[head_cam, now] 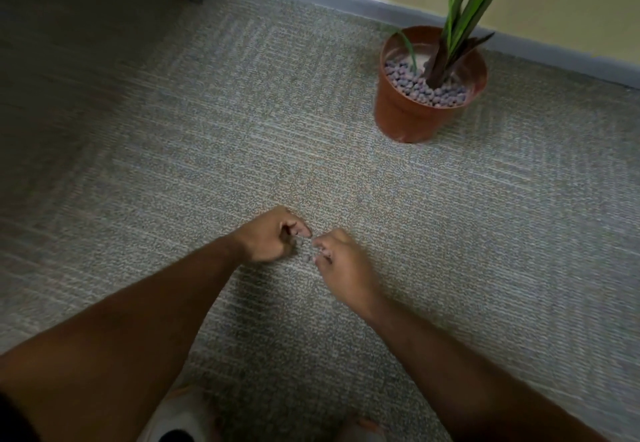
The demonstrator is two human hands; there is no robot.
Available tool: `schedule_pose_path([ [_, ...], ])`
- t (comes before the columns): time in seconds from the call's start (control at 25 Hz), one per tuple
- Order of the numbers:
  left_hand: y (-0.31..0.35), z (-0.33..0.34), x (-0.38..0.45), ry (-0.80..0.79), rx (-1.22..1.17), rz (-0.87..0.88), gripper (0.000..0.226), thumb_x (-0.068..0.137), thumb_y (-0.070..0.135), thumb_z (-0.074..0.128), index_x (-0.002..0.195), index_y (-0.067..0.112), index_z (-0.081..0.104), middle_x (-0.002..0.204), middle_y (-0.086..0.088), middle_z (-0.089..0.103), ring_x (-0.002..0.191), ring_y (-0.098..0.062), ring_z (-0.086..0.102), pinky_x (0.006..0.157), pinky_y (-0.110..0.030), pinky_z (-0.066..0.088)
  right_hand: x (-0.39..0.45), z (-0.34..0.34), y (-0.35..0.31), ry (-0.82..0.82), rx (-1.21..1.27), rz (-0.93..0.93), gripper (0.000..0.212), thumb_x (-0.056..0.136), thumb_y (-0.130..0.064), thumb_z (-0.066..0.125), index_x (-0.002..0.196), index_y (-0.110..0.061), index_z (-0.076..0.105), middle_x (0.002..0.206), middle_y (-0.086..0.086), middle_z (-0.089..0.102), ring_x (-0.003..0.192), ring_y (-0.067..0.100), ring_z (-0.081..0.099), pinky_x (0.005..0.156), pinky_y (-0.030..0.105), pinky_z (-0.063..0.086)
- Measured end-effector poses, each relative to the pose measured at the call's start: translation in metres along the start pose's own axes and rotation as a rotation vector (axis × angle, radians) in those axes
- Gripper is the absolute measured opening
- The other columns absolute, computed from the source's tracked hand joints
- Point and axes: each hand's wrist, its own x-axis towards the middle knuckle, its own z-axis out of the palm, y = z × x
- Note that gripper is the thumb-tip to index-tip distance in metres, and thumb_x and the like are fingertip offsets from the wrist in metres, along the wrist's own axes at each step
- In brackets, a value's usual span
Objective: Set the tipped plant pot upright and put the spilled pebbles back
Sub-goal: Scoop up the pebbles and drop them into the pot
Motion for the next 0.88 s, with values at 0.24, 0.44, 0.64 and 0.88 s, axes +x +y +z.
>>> schedule_pose_path([
  [0.24,-0.009,0.013,-0.001,0.063,0.241,0.096,0.030,0.080,0.001,0.069,0.091,0.029,0.070,0.098,0.005,0.053,0.087,-0.010,0.057,0.079,-0.030,0.052,-0.007,0.008,-0.007,0.021,-0.348,-0.289,0.026,0.090,-0.017,0.067,0.115,-0.014,0.068,0.108,0.004,0.058,0.102,0.021,0.052,0.085,0.032,0.045],
  [0.44,-0.005,0.016,0.002,0.124,0.300,0.118,0.023,0.083,0.000,0.066,0.090,0.022,0.068,0.096,0.008,0.058,0.087,-0.011,0.058,0.078,-0.031,0.051,-0.005,0.007,-0.005,0.008,-0.514,-0.459,0.035,0.078,-0.004,0.046,0.105,-0.009,0.068,0.102,0.010,0.061,0.093,0.026,0.056,0.072,0.036,0.052],
  [0.64,0.016,0.027,0.014,0.216,0.065,-0.038,0.017,0.089,-0.001,0.061,0.085,0.013,0.070,0.085,0.001,0.072,0.081,-0.014,0.067,0.078,-0.028,0.053,0.000,0.004,0.000,0.087,-0.257,-0.169,0.018,0.084,0.001,0.062,0.096,-0.012,0.066,0.091,0.004,0.060,0.080,0.022,0.057,0.068,0.037,0.051],
  [0.88,0.055,0.043,0.044,0.350,-0.649,-0.402,0.018,0.097,-0.006,0.055,0.097,0.005,0.069,0.081,-0.010,0.072,0.065,-0.015,0.067,0.060,-0.024,0.058,0.016,-0.025,-0.008,0.206,0.792,0.568,0.016,0.099,0.002,0.053,0.104,-0.005,0.066,0.094,0.013,0.075,0.084,0.020,0.074,0.073,0.031,0.063],
])
